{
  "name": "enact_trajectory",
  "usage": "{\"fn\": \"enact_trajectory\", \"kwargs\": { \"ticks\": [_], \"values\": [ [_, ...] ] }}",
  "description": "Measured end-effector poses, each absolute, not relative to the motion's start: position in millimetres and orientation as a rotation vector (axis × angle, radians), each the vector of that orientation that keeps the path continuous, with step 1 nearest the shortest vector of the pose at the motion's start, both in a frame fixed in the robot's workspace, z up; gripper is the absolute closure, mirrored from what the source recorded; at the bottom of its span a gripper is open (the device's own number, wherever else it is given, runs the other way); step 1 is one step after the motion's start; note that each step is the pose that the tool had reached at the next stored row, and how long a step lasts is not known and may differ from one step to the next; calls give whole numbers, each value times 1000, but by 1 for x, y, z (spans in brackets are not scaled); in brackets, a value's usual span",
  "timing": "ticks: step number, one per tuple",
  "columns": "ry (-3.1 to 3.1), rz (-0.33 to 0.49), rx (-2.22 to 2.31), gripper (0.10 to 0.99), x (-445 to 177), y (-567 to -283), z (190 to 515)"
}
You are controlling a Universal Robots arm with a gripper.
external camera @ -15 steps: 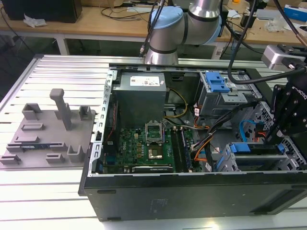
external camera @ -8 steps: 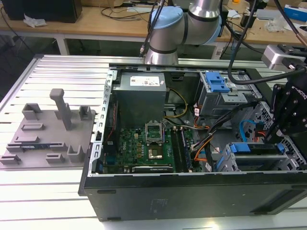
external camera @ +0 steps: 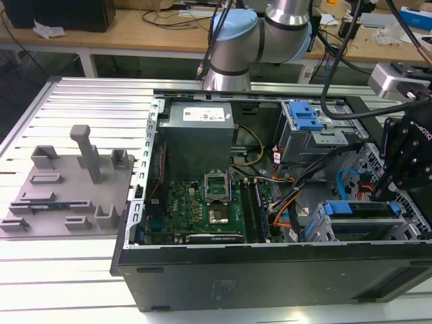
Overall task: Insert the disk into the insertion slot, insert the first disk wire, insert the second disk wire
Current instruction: 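Insert the first disk wire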
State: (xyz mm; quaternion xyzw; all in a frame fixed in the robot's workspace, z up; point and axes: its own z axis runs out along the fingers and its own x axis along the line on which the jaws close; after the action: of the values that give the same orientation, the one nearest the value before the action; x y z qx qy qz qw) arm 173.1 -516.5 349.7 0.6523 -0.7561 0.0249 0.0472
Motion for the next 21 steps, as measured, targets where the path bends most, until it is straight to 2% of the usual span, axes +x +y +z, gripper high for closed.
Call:
{"fn": "enact_trajectory", "kwargs": {
  "ticks": [21],
  "values": [
    [-2312,63,1995,922,173,-521,342]
  ]
}}
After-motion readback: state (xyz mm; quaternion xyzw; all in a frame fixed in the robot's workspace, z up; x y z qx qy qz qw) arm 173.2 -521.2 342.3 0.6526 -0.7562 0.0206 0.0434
